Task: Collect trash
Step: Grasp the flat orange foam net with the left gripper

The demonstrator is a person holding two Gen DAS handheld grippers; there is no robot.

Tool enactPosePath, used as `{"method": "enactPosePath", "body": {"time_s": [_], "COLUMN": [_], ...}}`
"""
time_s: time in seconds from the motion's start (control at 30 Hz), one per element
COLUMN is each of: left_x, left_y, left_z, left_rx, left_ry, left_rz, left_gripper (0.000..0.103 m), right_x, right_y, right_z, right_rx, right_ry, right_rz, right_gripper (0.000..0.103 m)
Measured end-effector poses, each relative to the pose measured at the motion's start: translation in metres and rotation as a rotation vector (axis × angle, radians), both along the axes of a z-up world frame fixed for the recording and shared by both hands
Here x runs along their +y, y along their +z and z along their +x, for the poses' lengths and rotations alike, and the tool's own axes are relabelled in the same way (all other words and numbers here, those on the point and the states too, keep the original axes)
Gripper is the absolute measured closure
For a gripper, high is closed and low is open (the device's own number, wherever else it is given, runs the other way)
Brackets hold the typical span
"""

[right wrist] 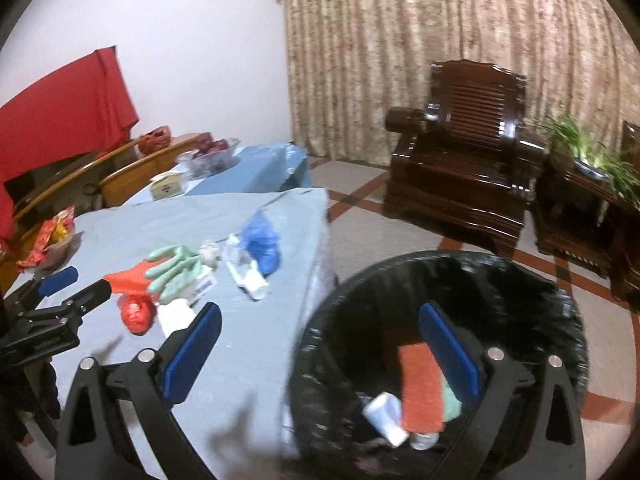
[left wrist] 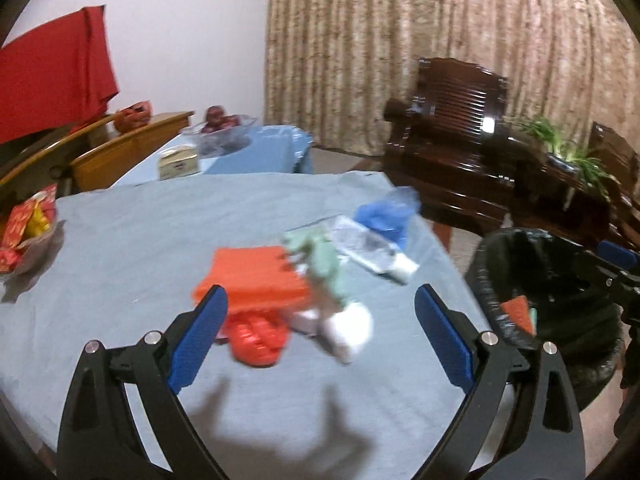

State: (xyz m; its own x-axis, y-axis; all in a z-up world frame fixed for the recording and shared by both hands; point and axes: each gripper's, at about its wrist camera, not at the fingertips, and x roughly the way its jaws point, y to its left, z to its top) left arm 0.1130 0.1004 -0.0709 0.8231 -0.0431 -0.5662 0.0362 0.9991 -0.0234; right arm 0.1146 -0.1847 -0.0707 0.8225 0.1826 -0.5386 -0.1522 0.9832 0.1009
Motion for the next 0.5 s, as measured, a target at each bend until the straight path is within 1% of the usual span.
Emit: {"method": "enactPosePath", "body": {"time_s": [0.17, 0.33, 0.5], "left_x": [0.028, 0.051, 0.07], "left_y": [-0.004, -0.011, -0.024], "left_z": [0.006, 0.024, 0.045], "left_rx": [0.009, 0.023, 0.057], "left_ry": [0.057, 0.097, 0.124], "left_rz": [0.0, 0.012, 0.005], "left_gripper": [0.011, 0.011, 0.012], "right_x": [0.031, 0.051, 0.07], "right_y": [-0.002, -0.007, -0.017], "right_z": [0.018, 0.039, 0.058], "right_rx": [-0.005, 0.001, 0.017], "right_ry": [0.044, 0.064, 0.083], "right_rz": [-0.016, -0.012, -0.016], "right_gripper": [0.006, 0.006, 0.006]}}
